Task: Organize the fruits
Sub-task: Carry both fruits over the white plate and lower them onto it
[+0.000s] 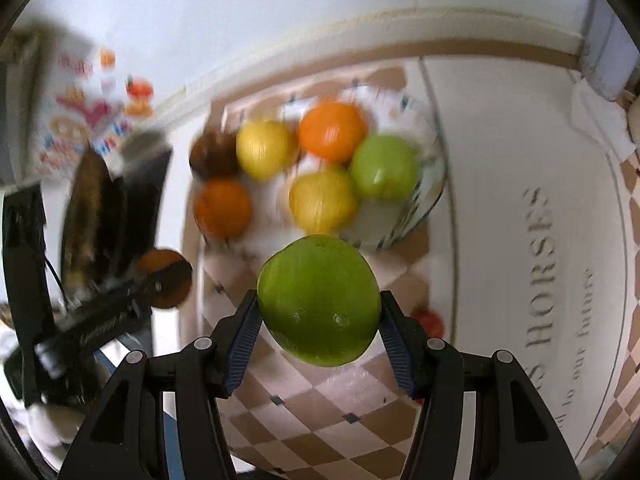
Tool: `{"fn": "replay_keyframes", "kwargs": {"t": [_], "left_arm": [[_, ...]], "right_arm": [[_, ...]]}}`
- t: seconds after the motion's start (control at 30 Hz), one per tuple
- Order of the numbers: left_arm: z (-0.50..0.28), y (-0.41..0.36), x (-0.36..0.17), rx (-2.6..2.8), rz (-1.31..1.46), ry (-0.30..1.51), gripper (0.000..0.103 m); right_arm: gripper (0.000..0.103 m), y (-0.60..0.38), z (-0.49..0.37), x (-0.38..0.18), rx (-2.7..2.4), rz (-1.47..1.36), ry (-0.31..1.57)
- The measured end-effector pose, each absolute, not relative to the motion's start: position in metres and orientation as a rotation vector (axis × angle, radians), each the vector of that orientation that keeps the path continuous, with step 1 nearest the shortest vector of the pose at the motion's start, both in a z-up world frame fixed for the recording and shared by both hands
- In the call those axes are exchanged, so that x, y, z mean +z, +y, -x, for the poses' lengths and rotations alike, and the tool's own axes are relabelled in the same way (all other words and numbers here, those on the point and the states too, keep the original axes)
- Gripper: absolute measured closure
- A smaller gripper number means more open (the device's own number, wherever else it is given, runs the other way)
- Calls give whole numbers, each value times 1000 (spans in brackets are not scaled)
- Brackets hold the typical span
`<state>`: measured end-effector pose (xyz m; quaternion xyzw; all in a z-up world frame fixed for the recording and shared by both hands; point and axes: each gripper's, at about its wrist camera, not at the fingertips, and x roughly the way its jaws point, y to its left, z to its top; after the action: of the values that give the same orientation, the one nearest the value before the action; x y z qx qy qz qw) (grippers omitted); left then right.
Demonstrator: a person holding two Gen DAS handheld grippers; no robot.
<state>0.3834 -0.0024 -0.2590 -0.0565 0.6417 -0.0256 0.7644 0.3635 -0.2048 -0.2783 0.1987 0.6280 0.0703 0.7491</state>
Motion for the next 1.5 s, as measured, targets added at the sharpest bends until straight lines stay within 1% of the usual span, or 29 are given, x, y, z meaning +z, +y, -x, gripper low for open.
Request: {"fn": "replay_keyframes", "kwargs": {"t": [0.1, 0.2, 0.5, 0.67, 0.73, 0.77, 0.8, 0.83, 0.87, 0.9, 0.97, 1.03, 1.1, 1.13, 1.17, 1.33, 1.5], "left_arm": [[-400, -23, -239, -108, 180, 1367, 49], [-425, -37, -238, -116, 195, 1371, 49], [-471, -53, -274, -86, 177, 1470, 48], [-478, -56, -287, -79, 192, 1519, 48], [-478, -58, -288, -77, 189, 1521, 48], [-479, -59, -288, -74, 186, 1523, 47], [-480, -58, -288, -78, 194, 1523, 43], [-481, -58, -288, -84, 207, 1522, 39], [-482, -57, -287, -85, 209, 1519, 31], [-483, -57, -286, -82, 207, 1514, 23], [-482, -55, -283, -72, 203, 1506, 17], [-481, -53, -278, -65, 201, 1496, 17], [-479, -49, -272, -54, 186, 1482, 17], [-477, -48, -268, -49, 177, 1469, 17], [-475, -46, -263, -37, 161, 1451, 17], [-455, -37, -240, 48, 65, 1349, 17], [-431, -26, -222, 89, 14, 1284, 17]], "right_arm": [[42, -233, -389, -265, 126, -480, 1339], [42, -255, -425, -266, 81, -485, 1335], [42, -264, -505, -313, 26, -402, 1418], [42, -258, -516, -335, 58, -387, 1474], [41, -255, -518, -336, 71, -383, 1477], [38, -255, -518, -336, 79, -385, 1479], [37, -253, -518, -336, 88, -392, 1478], [30, -252, -519, -335, 94, -397, 1480], [25, -252, -520, -335, 98, -399, 1481], [25, -251, -521, -334, 102, -398, 1483], [25, -252, -519, -332, 101, -398, 1487], [25, -254, -514, -327, 104, -403, 1482], [17, -256, -507, -321, 97, -385, 1471], [12, -255, -502, -316, 91, -361, 1460], [10, -255, -496, -311, 78, -331, 1449], [7, -245, -462, -280, 22, -182, 1364], [7, -232, -423, -249, -12, -114, 1283]]}}
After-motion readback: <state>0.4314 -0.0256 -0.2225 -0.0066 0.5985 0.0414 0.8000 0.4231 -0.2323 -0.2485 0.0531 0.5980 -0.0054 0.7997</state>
